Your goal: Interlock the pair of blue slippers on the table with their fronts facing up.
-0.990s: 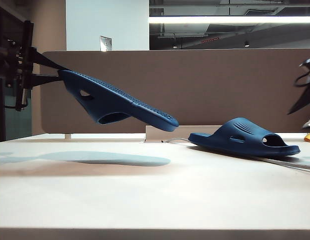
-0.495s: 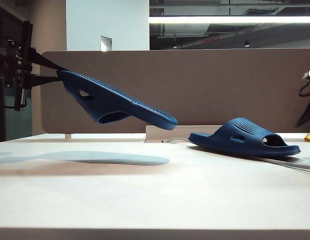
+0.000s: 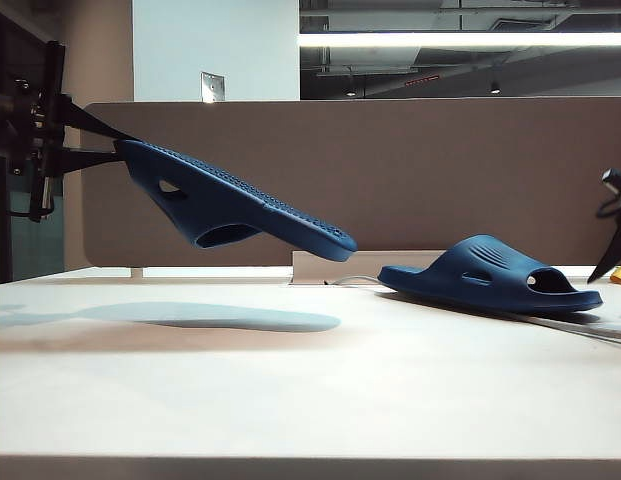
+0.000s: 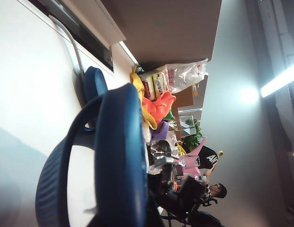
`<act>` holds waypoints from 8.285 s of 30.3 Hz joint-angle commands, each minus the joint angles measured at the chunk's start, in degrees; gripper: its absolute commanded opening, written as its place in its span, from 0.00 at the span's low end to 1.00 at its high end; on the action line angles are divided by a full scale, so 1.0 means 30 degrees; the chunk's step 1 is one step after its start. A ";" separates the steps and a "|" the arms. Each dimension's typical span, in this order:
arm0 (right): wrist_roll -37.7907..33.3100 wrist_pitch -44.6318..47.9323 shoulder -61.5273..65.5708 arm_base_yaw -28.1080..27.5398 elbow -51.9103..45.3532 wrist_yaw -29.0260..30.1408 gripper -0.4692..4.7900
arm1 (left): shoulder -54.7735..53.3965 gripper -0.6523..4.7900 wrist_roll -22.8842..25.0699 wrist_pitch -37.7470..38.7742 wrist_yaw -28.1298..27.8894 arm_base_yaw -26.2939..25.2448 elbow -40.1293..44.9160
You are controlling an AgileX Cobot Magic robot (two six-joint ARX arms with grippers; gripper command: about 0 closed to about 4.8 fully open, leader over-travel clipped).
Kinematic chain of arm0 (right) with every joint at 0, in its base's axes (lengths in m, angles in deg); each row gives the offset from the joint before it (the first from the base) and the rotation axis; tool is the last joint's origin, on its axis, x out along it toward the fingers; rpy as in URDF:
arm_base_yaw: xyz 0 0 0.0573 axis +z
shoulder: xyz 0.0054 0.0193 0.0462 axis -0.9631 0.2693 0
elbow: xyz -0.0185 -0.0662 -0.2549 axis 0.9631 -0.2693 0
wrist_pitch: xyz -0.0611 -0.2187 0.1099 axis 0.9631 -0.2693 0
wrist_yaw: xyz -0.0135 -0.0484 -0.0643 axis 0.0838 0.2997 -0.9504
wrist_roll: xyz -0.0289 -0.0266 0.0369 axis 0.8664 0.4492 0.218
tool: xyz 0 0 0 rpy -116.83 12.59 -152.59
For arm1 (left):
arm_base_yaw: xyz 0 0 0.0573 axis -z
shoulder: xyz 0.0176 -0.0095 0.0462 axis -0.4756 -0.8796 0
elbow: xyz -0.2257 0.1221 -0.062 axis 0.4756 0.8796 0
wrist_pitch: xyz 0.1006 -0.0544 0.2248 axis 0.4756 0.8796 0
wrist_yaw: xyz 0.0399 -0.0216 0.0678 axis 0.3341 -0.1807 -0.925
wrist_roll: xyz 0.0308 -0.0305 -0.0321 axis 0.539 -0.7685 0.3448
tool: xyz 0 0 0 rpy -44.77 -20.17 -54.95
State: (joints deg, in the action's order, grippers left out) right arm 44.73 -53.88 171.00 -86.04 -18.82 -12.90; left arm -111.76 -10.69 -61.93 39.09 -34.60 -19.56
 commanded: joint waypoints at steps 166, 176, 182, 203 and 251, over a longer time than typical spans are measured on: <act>0.7016 -0.5282 -0.9602 0.9588 0.0022 -1.2976 0.09 | 0.0087 0.12 -0.9289 0.1202 0.0532 -0.0590 -0.0036; 0.7023 -0.5763 -0.9602 0.9588 0.0007 -1.2721 0.09 | 0.0087 0.12 0.1931 -0.0503 0.2783 -0.0576 -0.0036; 0.7060 -0.5697 -0.9602 0.9588 0.0007 -1.2386 0.09 | 0.0087 0.11 0.6776 -0.0503 0.4728 -0.0576 -0.0036; 0.7614 -0.5785 -0.9602 0.9588 0.0000 -1.1293 0.09 | 0.0568 0.11 2.0764 -0.1559 -0.3381 -0.0590 -0.0044; 0.7417 -0.4911 -0.7074 0.8859 0.0015 -0.9304 0.09 | 0.2907 0.35 4.0107 1.3916 -1.3588 0.4335 -0.0029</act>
State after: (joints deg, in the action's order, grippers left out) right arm 66.59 -68.30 149.88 -59.46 -18.88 -40.94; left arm -103.32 109.81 -20.29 -2.29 -21.59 -19.58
